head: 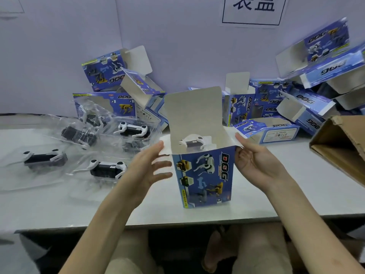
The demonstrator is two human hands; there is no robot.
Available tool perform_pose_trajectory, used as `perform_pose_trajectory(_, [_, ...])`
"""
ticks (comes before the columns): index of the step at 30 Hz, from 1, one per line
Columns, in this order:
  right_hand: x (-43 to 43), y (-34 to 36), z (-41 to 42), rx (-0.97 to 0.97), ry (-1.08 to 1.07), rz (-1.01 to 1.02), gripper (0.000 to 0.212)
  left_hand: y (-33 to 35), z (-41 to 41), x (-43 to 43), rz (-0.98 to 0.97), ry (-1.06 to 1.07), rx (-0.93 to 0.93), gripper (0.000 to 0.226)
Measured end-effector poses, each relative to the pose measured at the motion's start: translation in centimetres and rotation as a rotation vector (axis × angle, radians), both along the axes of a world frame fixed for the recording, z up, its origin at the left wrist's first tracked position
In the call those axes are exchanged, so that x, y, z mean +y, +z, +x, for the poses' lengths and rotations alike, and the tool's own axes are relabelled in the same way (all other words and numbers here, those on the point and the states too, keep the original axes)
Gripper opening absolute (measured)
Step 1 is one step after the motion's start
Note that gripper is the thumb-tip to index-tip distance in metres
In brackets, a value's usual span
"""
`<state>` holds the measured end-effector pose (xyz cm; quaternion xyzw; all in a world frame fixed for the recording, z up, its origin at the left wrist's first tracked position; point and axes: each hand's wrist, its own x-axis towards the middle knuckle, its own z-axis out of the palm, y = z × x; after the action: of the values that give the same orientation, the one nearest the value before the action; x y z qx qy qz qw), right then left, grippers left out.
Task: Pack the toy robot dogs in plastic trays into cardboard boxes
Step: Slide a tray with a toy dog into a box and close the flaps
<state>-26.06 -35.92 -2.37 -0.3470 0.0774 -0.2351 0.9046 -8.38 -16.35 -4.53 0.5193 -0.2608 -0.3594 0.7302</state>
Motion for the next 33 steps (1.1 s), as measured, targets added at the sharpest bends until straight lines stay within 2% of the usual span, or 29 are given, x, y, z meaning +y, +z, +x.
perform_pose_trajectory(2, [0.1, 0.7, 1.4, 0.011, 0.005, 0.011, 0.023, 0.2, 1.5, 0.5, 0.092, 0.063, -0.231, 0.085])
perform_pose_trajectory(4, [0.5, 1.3, 2.9, 0.034, 0.01, -0.022, 0.019, 0.0, 2.7, 1.2, 0.137, -0.013, -0.445, 0.107])
perform_pose_trajectory(5, [0.6, 1.6, 3.8, 0.051, 0.011, -0.045, 0.018, -0.3, 3.1, 1.4, 0.152, -0.041, -0.544, 0.107])
perform_pose_trajectory(7, [1.1, 1.9, 5.6, 0.079, 0.016, -0.065, 0.021, -1.0, 3.6, 1.3, 0.206, 0.041, -0.641, 0.098])
perform_pose_trajectory(9, [1.4, 2.1, 7.2, 0.1, 0.046, -0.049, 0.03, -1.4, 4.0, 0.9, 0.253, 0.123, -0.661, 0.089])
perform_pose_trajectory(11, [1.5, 2.3, 8.3, 0.101, 0.098, -0.021, 0.028, -1.6, 4.5, 0.8, 0.301, 0.133, -0.648, 0.086])
perform_pose_trajectory(15, [0.8, 2.2, 9.7, 0.086, 0.143, -0.059, 0.029, -2.4, 6.3, 0.7, 0.344, 0.146, -0.507, 0.091])
perform_pose_trajectory(17, [0.2, 1.7, 10.2, 0.063, 0.14, -0.047, 0.029, -2.6, 6.5, 0.3, 0.333, 0.155, -0.489, 0.091])
perform_pose_trajectory(19, [-1.1, 0.9, 10.9, 0.052, 0.043, -0.084, 0.026, -2.6, 6.3, 0.1, 0.253, 0.253, -0.476, 0.081])
perform_pose_trajectory(21, [-2.9, 0.1, 11.7, 0.116, -0.144, -0.317, 0.029, -2.6, 5.9, 0.3, 0.133, 0.342, -0.472, 0.078])
perform_pose_trajectory(23, [-4.7, -0.9, 11.9, 0.311, -0.301, -0.742, 0.034, -3.0, 5.1, 0.9, -0.008, 0.409, -0.438, 0.073])
perform_pose_trajectory(25, [-5.9, -2.2, 11.2, 0.551, -0.299, -1.151, 0.035, -3.4, 4.0, 1.4, -0.124, 0.483, -0.421, 0.064])
perform_pose_trajectory(27, [-6.5, -4.1, 10.0, 0.78, -0.222, -1.467, 0.036, -3.9, 2.9, 1.4, -0.167, 0.552, -0.415, 0.061])
perform_pose_trajectory(29, [-6.3, -5.9, 8.2, 0.877, -0.261, -1.671, 0.037, -4.2, 2.0, 0.7, -0.176, 0.636, -0.425, 0.046])
perform_pose_trajectory(31, [-5.3, -6.3, 6.4, 0.86, -0.414, -1.735, 0.025, -4.5, 1.4, -0.5, -0.194, 0.724, -0.434, 0.036])
perform_pose_trajectory(33, [-4.2, -6.1, 4.4, 0.857, -0.495, -1.777, 0.015, -5.0, 0.9, -1.7, -0.238, 0.797, -0.407, 0.057])
